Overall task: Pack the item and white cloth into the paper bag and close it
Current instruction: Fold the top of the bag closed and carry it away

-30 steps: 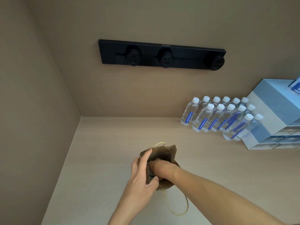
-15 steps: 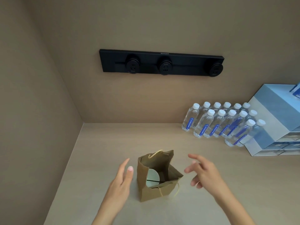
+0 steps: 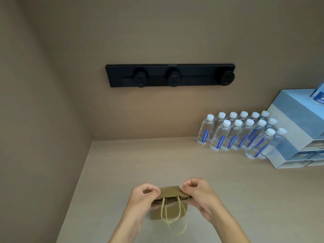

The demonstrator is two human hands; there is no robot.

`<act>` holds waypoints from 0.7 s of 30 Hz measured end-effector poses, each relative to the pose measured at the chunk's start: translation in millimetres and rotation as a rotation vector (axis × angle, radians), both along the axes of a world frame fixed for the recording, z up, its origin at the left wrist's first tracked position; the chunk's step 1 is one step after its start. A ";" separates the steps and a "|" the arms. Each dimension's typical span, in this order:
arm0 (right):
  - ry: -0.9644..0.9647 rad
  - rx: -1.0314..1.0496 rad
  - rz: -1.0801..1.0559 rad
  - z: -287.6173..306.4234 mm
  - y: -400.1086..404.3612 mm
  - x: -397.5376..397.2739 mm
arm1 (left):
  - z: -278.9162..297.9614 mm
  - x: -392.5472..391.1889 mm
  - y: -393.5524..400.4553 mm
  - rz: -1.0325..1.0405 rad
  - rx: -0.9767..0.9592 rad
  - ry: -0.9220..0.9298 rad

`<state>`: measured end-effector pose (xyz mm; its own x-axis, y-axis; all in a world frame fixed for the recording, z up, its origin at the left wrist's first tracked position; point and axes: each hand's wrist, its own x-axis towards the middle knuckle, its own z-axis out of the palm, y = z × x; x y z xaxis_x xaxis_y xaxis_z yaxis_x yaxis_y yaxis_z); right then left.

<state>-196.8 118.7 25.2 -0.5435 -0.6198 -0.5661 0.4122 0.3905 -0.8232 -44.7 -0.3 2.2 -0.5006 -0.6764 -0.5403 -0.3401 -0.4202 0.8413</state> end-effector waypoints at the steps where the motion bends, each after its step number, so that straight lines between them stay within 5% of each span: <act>1: 0.053 0.003 0.001 -4.3 1.3 2.2 | -3.0 0.4 1.2 -0.005 -0.036 -0.013; 10: 0.438 0.026 0.070 -40.0 13.9 18.1 | -31.1 3.2 7.5 -0.152 -0.349 -0.056; 21: 0.451 -0.081 -0.199 -56.6 40.2 26.6 | -63.6 1.9 -2.2 -0.245 -0.518 0.061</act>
